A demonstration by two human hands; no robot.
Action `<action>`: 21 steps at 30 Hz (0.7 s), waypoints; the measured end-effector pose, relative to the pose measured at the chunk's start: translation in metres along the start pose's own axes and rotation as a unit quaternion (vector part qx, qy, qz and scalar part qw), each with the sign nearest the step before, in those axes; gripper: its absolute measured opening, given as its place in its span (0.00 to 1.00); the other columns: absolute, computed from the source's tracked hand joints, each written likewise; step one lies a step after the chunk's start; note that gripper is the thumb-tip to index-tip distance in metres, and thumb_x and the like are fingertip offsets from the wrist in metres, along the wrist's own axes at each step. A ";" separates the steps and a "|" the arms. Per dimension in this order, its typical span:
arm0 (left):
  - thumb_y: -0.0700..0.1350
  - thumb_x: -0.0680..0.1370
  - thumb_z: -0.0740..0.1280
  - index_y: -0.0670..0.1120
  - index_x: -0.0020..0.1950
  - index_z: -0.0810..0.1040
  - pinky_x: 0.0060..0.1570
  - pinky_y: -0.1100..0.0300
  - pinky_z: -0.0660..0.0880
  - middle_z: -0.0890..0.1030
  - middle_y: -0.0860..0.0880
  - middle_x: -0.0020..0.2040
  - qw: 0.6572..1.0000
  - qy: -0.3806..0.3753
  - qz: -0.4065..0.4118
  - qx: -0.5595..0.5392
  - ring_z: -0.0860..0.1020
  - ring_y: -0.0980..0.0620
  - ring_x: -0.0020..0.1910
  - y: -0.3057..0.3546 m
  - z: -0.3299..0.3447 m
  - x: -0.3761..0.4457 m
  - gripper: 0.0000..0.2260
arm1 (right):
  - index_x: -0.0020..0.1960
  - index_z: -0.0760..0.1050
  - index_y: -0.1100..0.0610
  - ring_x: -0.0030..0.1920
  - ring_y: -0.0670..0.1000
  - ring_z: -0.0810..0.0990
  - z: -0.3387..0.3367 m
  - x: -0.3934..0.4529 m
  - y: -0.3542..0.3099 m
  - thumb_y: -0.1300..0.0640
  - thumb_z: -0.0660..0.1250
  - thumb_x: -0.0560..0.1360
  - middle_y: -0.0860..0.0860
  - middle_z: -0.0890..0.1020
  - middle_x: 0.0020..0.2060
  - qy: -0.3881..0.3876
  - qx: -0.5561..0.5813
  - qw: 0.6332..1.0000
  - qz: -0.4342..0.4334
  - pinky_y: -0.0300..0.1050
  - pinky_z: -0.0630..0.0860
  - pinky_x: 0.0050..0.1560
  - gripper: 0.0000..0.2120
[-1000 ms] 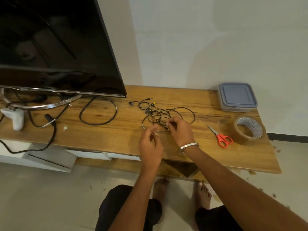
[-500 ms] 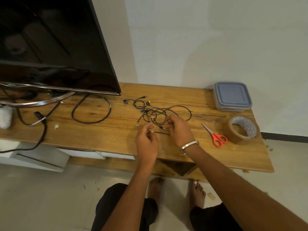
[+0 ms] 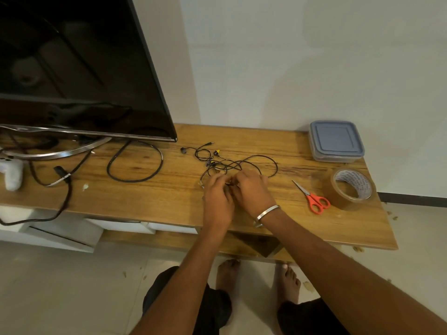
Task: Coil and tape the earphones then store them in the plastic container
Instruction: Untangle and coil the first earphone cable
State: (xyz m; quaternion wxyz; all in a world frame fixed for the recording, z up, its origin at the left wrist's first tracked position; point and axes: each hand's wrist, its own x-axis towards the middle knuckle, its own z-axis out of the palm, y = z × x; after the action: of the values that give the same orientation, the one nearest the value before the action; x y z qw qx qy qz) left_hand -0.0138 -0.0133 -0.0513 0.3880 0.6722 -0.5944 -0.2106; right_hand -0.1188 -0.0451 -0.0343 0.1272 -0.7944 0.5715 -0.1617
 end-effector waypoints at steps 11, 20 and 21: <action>0.38 0.79 0.66 0.45 0.56 0.81 0.48 0.64 0.77 0.82 0.51 0.49 0.993 0.012 -0.041 -0.109 0.80 0.54 0.48 0.023 -0.012 0.016 0.08 | 0.64 0.70 0.59 0.48 0.48 0.79 -0.011 -0.004 0.001 0.61 0.66 0.76 0.52 0.79 0.50 0.008 0.368 0.924 0.101 0.28 0.72 0.44 0.17; 0.37 0.76 0.69 0.48 0.69 0.67 0.44 0.62 0.79 0.82 0.45 0.43 0.958 0.053 -0.104 -0.262 0.82 0.52 0.42 0.026 -0.027 0.029 0.23 | 0.54 0.77 0.58 0.43 0.46 0.79 -0.018 0.000 0.004 0.59 0.65 0.76 0.49 0.82 0.43 -0.004 0.250 0.968 0.039 0.33 0.72 0.43 0.08; 0.37 0.76 0.69 0.49 0.71 0.66 0.44 0.64 0.79 0.82 0.46 0.43 0.962 0.054 -0.091 -0.252 0.82 0.52 0.42 0.025 -0.030 0.030 0.25 | 0.53 0.78 0.58 0.43 0.46 0.78 -0.020 0.001 0.006 0.58 0.65 0.77 0.49 0.82 0.43 0.007 0.233 0.972 0.025 0.36 0.72 0.44 0.07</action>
State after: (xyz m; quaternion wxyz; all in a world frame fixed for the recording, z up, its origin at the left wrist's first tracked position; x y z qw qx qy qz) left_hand -0.0012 -0.0336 -0.0081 0.5556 0.6144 -0.4368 -0.3509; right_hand -0.1316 -0.0484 -0.0185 0.3093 -0.7271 0.5386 -0.2925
